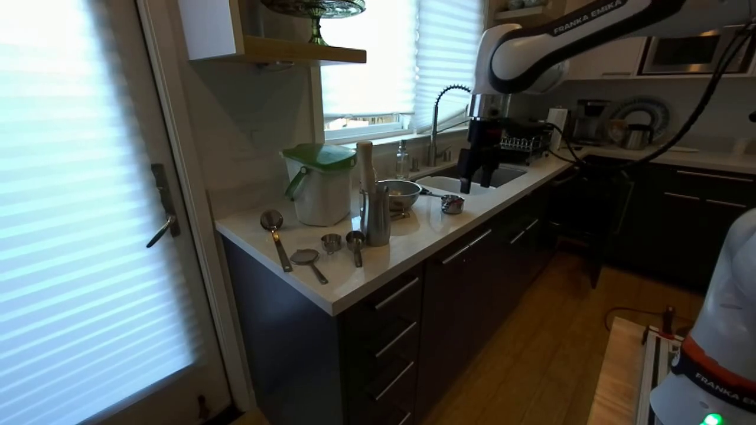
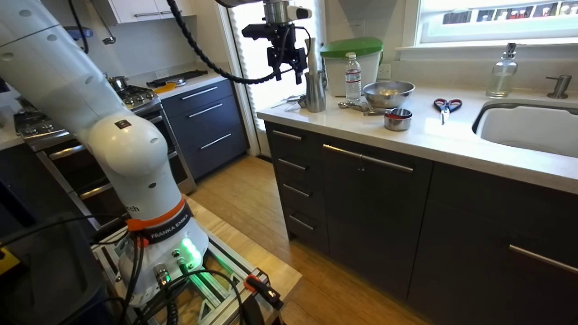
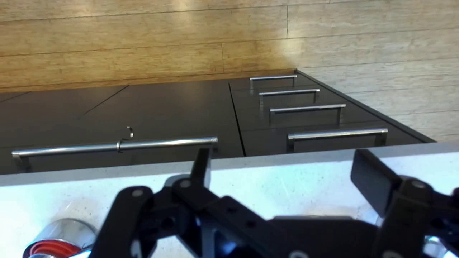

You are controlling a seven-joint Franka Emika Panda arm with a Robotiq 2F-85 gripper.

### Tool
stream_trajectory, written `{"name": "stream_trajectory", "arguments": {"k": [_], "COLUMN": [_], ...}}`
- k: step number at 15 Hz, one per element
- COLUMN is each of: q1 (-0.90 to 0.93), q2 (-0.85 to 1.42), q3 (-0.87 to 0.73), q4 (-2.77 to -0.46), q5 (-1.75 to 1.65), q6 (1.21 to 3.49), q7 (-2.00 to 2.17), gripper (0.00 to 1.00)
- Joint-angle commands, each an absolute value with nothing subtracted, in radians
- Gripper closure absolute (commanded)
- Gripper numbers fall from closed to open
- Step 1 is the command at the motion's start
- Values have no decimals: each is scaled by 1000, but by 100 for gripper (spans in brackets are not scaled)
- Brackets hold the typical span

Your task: Pick up the silver cup and move it to the right side of the silver bowl

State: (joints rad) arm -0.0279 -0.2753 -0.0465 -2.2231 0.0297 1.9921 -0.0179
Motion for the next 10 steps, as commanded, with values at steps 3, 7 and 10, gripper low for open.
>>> {"name": "stream_trajectory", "arguments": {"k": [3, 7, 10], "q1": [-30, -34, -30], "q2": [-74, 26, 15], "q3": [-39, -39, -39], "q4": [-2032, -1928, -1937], "q5": [87, 139, 118], "q6": [2029, 2084, 2085], "q7": [109, 283, 277], "gripper": [0, 0, 0]}}
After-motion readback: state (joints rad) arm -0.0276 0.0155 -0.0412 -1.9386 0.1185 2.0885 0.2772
